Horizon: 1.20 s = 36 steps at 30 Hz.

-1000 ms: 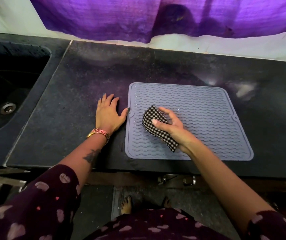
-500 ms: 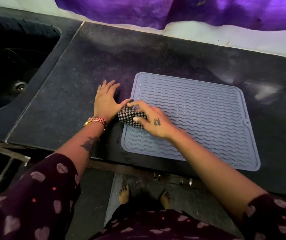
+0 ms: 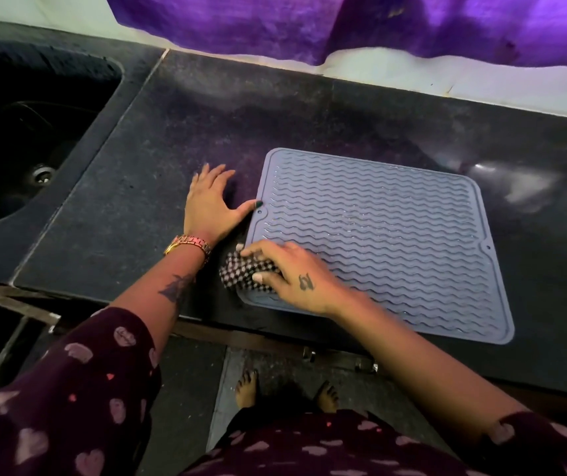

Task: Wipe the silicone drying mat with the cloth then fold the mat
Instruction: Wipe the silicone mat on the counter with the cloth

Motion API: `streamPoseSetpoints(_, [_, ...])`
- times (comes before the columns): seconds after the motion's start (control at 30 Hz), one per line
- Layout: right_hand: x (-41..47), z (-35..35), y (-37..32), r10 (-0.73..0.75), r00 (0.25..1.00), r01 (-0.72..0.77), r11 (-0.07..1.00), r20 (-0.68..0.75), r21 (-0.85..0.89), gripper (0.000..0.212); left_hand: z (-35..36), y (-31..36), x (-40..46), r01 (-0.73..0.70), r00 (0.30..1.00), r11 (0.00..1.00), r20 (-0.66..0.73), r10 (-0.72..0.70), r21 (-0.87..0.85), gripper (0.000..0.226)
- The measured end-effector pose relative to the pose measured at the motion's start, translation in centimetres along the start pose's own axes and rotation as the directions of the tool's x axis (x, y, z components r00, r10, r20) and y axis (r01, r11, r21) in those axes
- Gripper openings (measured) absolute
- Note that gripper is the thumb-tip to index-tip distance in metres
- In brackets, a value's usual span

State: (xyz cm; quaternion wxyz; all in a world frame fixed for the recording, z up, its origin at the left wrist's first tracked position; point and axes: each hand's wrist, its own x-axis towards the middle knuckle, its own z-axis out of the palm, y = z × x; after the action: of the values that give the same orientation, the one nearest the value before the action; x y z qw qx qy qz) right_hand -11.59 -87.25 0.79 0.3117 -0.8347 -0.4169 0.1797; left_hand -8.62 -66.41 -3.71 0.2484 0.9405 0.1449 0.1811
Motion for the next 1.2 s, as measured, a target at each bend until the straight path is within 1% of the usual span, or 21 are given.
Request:
streamPoseSetpoints(0.1, [-1.9, 1.4, -0.3, -0.064, 0.998, 0.064, 0.997, -0.01, -0.041, 0.03, 0.0, -0.1, 0.0, 0.002, 1.0, 1.0, 0.003, -0.002, 0.021, 0.077])
streamPoseSetpoints(0.23, [-2.1, 0.6, 0.0, -0.059, 0.998, 0.059, 0.998, -0.01, 0.001, 0.031, 0.0, -0.1, -0.1, -0.002, 1.0, 0.999, 0.006, 0.002, 0.032, 0.077])
streamPoseSetpoints(0.33, [-3.6, 0.8, 0.5, -0.11, 0.994, 0.11, 0.994, -0.001, -0.029, 0.03, 0.0, -0.1, -0.1, 0.002, 1.0, 0.999, 0.011, -0.002, 0.035, 0.078])
streamPoseSetpoints(0.43, [-4.0, 0.8, 0.8, -0.077, 0.997, 0.077, 0.997, 0.021, -0.003, 0.029, 0.0, -0.1, 0.0, 0.007, 1.0, 0.999, 0.025, -0.008, 0.046, 0.077])
streamPoseSetpoints(0.5, [-3.6, 0.2, 0.8, -0.022, 0.998, 0.017, 0.996, 0.051, 0.086, 0.029, -0.1, 0.0, -0.1, 0.004, 0.999, 0.999, 0.035, -0.006, 0.053, 0.076])
streamPoseSetpoints(0.6, [-4.2, -1.3, 1.5, 0.06, 0.997, -0.07, 0.951, 0.041, 0.302, 0.029, -0.2, 0.1, -0.2, 0.003, 0.999, 0.998, 0.035, -0.005, 0.064, 0.076])
streamPoseSetpoints(0.7, [-5.6, -3.3, 2.8, 0.221, 0.975, -0.174, 0.835, -0.029, 0.521, 0.037, -0.3, 0.2, -0.3, -0.001, 0.999, 0.997, 0.047, -0.003, 0.083, 0.076])
streamPoseSetpoints(0.77, [-5.7, -4.8, 3.4, 0.306, 0.948, -0.189, 0.756, -0.082, 0.627, 0.043, -0.3, 0.2, -0.3, -0.006, 0.999, 0.995, 0.05, 0.001, 0.101, 0.075])
streamPoseSetpoints(0.8, [-5.5, -5.3, 3.6, 0.327, 0.939, -0.183, 0.741, -0.11, 0.646, 0.045, -0.3, 0.3, -0.3, -0.009, 0.999, 0.994, 0.051, 0.004, 0.108, 0.073])
streamPoseSetpoints(0.83, [-5.2, -5.7, 3.8, 0.332, 0.932, -0.174, 0.76, -0.145, 0.626, 0.047, -0.4, 0.4, -0.3, -0.015, 0.998, 0.993, 0.055, 0.008, 0.115, 0.072])
streamPoseSetpoints(0.87, [-4.9, -5.9, 3.8, 0.329, 0.927, -0.172, 0.803, -0.183, 0.571, 0.048, -0.4, 0.6, -0.4, -0.018, 0.998, 0.993, 0.058, 0.011, 0.119, 0.071])
streamPoseSetpoints(0.93, [-4.5, -4.8, 3.3, 0.293, 0.925, -0.197, 0.914, -0.241, 0.354, 0.049, -0.3, 1.1, -0.4, -0.019, 0.998, 0.993, 0.058, 0.012, 0.115, 0.066])
streamPoseSetpoints(0.97, [-4.6, -3.6, 3.0, 0.262, 0.932, -0.212, 0.955, -0.25, 0.209, 0.05, -0.3, 1.5, -0.4, -0.022, 0.998, 0.994, 0.059, 0.015, 0.107, 0.063])
streamPoseSetpoints(1.0, [-4.9, -2.1, 2.8, 0.219, 0.94, -0.222, 0.975, -0.262, 0.021, 0.05, -0.2, 1.8, -0.4, -0.027, 0.998, 0.995, 0.061, 0.022, 0.097, 0.059])
streamPoseSetpoints(1.03, [-5.3, -0.7, 2.8, 0.163, 0.947, -0.22, 0.957, -0.278, -0.187, 0.051, -0.1, 2.2, -0.5, -0.032, 0.998, 0.996, 0.065, 0.027, 0.085, 0.056])
streamPoseSetpoints(1.07, [-5.6, 0.4, 2.8, 0.112, 0.952, -0.209, 0.918, -0.286, -0.337, 0.051, 0.1, 2.6, -0.6, -0.034, 0.997, 0.997, 0.069, 0.029, 0.074, 0.054])
streamPoseSetpoints(1.1, [-5.7, 0.8, 2.9, 0.081, 0.953, -0.194, 0.902, -0.291, -0.385, 0.051, 0.2, 3.0, -0.7, -0.032, 0.997, 0.998, 0.073, 0.027, 0.062, 0.053])
streamPoseSetpoints(1.13, [-5.6, 0.5, 3.0, 0.083, 0.95, -0.191, 0.917, -0.3, -0.35, 0.051, 0.4, 3.4, -0.8, -0.028, 0.997, 0.998, 0.075, 0.024, 0.051, 0.052])
streamPoseSetpoints(1.2, [-5.2, -0.3, 3.3, 0.114, 0.935, -0.184, 0.965, -0.334, -0.186, 0.05, 0.6, 4.1, -0.8, -0.027, 0.996, 0.999, 0.08, 0.024, 0.031, 0.05])
